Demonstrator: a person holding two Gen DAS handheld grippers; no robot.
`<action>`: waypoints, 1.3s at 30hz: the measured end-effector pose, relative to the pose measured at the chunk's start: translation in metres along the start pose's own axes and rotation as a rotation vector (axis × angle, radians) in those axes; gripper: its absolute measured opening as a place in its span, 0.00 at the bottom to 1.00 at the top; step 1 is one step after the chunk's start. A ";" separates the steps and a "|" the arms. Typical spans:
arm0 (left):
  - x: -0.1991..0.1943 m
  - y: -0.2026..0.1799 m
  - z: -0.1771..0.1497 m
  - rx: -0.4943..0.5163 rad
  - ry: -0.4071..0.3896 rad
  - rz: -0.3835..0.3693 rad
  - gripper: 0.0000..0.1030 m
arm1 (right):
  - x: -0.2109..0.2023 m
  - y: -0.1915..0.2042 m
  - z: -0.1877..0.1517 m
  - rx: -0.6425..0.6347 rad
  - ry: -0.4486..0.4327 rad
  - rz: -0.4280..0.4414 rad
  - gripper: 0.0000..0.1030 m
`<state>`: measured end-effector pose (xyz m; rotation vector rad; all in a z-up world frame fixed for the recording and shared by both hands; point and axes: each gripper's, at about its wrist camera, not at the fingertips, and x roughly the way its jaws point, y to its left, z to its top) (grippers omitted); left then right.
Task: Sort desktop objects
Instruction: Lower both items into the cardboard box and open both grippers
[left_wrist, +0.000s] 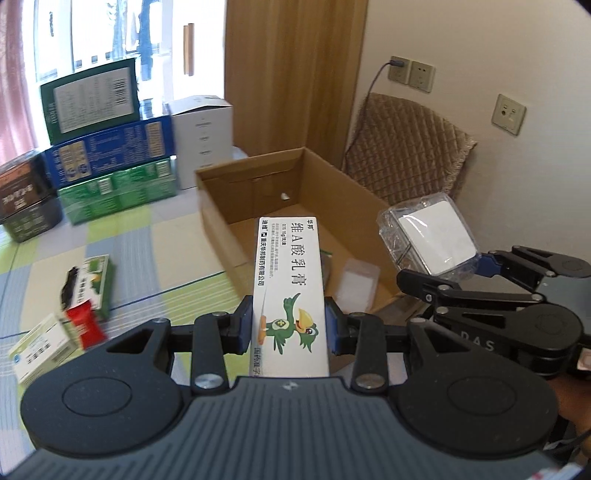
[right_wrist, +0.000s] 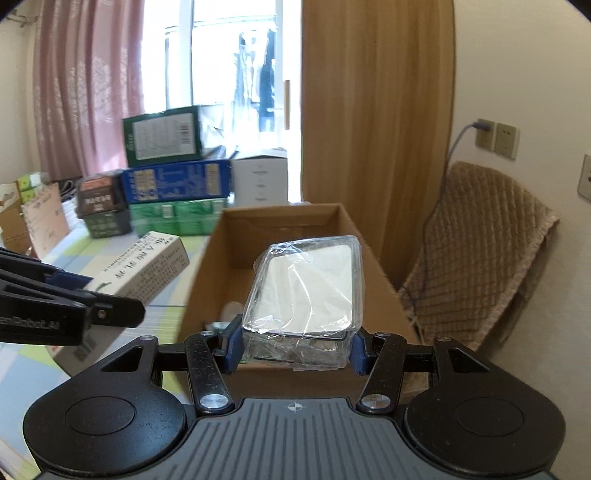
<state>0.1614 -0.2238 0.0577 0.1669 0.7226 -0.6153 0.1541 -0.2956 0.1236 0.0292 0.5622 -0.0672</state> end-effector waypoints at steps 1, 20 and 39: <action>0.004 -0.003 0.002 0.007 0.003 -0.003 0.32 | 0.003 -0.004 0.000 0.003 0.004 -0.003 0.50; 0.064 -0.027 0.033 0.014 0.023 -0.052 0.32 | 0.044 -0.057 0.019 0.051 0.045 -0.013 0.50; 0.065 -0.006 0.032 -0.029 0.015 -0.013 0.32 | 0.055 -0.057 0.022 0.068 0.063 0.022 0.50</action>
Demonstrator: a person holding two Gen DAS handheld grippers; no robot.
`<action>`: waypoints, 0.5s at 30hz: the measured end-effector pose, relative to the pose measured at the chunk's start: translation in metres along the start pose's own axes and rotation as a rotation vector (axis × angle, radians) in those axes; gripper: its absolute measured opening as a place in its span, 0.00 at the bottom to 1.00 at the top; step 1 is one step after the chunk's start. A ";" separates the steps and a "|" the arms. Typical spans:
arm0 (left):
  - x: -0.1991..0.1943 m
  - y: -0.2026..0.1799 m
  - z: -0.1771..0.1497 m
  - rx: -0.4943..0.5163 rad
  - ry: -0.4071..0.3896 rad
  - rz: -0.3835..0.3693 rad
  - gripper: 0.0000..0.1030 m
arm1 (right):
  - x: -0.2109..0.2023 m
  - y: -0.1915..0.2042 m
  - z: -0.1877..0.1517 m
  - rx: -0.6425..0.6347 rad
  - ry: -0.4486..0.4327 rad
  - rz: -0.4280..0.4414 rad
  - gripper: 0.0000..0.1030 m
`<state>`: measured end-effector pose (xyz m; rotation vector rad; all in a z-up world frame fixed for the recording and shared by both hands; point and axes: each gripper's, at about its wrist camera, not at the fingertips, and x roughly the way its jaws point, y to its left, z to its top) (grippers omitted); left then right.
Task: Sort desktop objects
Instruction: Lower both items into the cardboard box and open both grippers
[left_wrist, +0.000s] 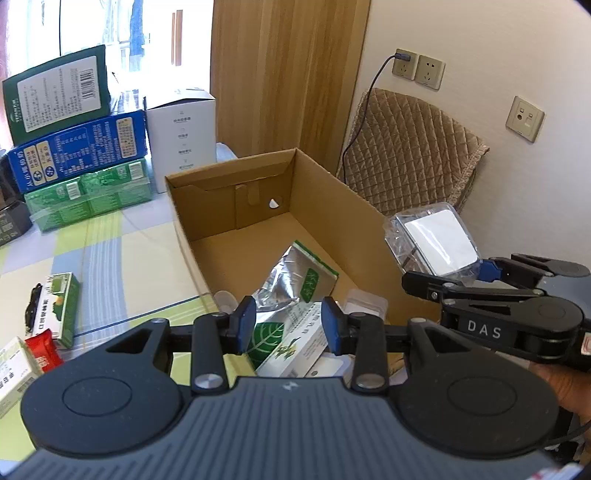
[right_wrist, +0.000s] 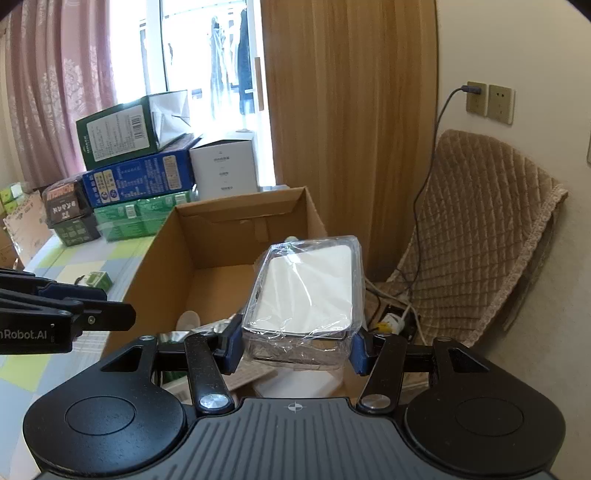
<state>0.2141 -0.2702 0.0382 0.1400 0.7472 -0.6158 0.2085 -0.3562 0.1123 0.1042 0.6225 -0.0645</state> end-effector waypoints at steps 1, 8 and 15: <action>-0.002 0.001 0.000 -0.002 -0.001 0.003 0.32 | 0.001 0.001 0.001 -0.002 0.001 0.005 0.51; -0.012 0.009 -0.003 -0.015 -0.006 0.027 0.38 | -0.001 0.007 0.008 -0.019 -0.048 0.058 0.75; -0.027 0.021 -0.015 -0.048 -0.010 0.038 0.46 | -0.015 0.005 -0.001 0.021 -0.048 0.048 0.77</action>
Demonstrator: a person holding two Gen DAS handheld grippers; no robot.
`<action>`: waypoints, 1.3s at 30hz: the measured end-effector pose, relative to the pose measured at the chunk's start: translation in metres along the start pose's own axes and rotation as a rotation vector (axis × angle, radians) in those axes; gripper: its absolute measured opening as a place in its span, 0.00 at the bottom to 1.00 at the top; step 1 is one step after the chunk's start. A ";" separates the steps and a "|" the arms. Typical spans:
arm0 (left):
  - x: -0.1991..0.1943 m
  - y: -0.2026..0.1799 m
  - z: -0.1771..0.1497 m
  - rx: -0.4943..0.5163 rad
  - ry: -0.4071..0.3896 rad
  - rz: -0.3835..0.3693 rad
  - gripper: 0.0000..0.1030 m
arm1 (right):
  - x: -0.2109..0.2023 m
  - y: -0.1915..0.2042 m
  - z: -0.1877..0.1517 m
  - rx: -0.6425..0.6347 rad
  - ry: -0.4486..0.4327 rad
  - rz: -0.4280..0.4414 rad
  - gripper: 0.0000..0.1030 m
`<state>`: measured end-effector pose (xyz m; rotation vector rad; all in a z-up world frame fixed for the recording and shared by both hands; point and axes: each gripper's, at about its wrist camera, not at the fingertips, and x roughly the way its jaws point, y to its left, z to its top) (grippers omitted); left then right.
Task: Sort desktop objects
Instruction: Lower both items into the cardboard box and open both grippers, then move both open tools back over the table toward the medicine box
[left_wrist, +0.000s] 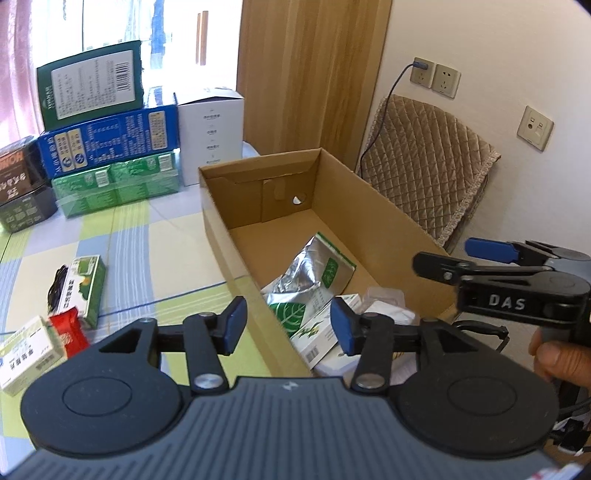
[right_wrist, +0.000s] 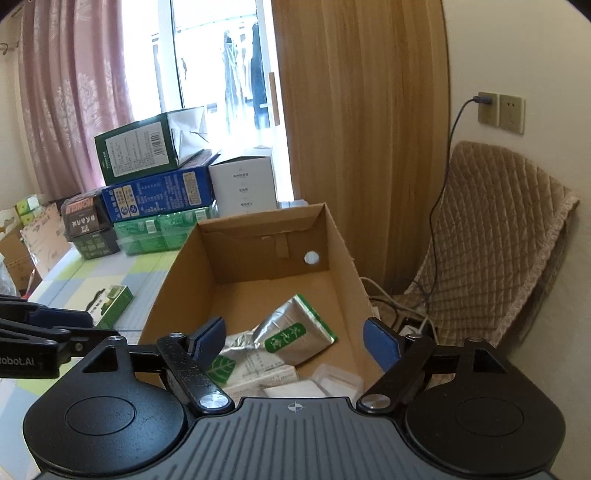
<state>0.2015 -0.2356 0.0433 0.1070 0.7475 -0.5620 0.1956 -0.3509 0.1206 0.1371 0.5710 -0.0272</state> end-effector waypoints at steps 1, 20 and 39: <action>-0.002 0.002 -0.002 -0.007 0.001 0.001 0.46 | -0.003 0.001 -0.001 0.005 -0.002 -0.003 0.78; -0.073 0.044 -0.050 -0.083 -0.010 0.061 0.85 | -0.064 0.062 -0.013 -0.002 0.007 0.053 0.96; -0.146 0.101 -0.107 -0.163 -0.028 0.193 0.98 | -0.086 0.128 -0.032 -0.065 0.045 0.164 0.98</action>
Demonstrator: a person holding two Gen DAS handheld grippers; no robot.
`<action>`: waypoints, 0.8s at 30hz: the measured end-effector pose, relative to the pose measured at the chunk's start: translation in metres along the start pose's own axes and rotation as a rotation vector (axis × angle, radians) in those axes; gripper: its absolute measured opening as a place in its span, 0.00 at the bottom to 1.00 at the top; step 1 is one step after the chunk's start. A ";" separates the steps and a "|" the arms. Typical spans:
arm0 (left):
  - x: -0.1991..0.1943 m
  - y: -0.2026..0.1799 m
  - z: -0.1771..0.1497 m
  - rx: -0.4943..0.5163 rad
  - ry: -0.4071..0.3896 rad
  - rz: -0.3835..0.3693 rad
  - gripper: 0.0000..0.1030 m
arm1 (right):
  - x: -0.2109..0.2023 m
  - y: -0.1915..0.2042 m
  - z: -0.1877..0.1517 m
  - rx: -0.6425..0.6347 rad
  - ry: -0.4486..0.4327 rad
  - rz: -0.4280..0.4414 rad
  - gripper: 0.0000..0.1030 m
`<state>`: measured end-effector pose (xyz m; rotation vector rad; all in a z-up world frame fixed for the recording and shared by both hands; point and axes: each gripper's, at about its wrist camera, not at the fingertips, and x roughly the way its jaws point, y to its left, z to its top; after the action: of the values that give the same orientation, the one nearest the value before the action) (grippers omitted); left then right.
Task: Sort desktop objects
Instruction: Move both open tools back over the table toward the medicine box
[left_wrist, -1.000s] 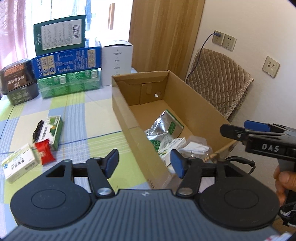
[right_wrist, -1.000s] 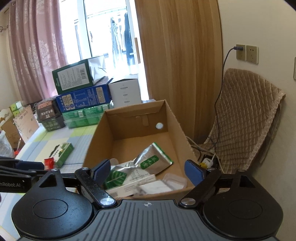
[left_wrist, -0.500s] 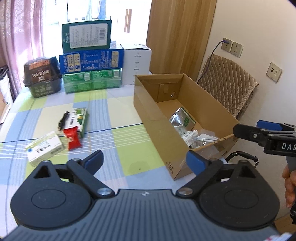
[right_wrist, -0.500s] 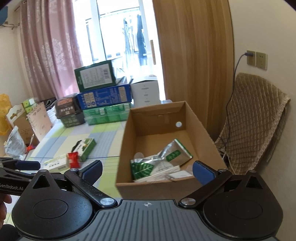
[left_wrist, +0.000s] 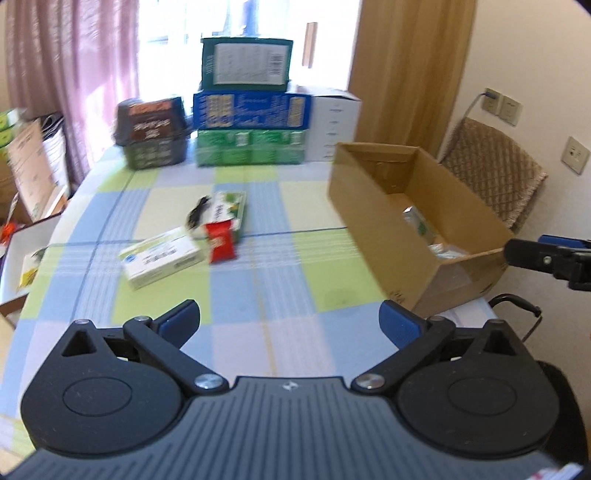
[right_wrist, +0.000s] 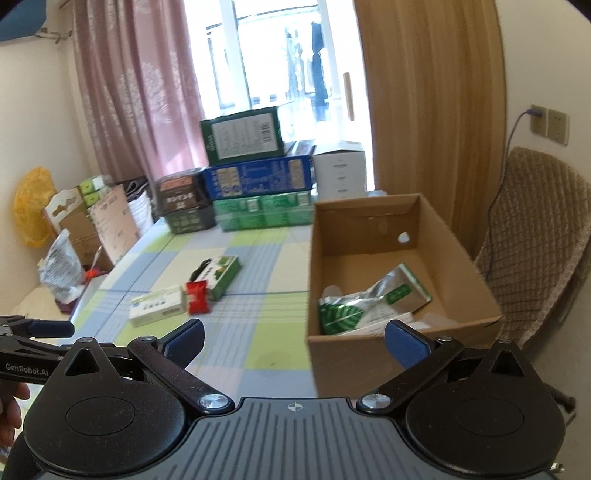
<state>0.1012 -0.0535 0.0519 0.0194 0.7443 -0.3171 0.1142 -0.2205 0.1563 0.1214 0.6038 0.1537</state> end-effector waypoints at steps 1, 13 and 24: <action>-0.002 0.006 -0.002 -0.009 0.001 0.008 0.98 | 0.001 0.004 -0.001 -0.004 0.004 0.007 0.98; -0.017 0.053 -0.009 -0.074 -0.022 0.064 0.98 | 0.015 0.041 -0.004 -0.065 0.028 0.070 0.98; -0.011 0.084 -0.013 0.052 0.004 0.099 0.98 | 0.035 0.066 -0.006 -0.120 0.057 0.108 0.98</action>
<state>0.1095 0.0314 0.0411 0.1055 0.7360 -0.2418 0.1317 -0.1488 0.1423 0.0335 0.6435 0.2978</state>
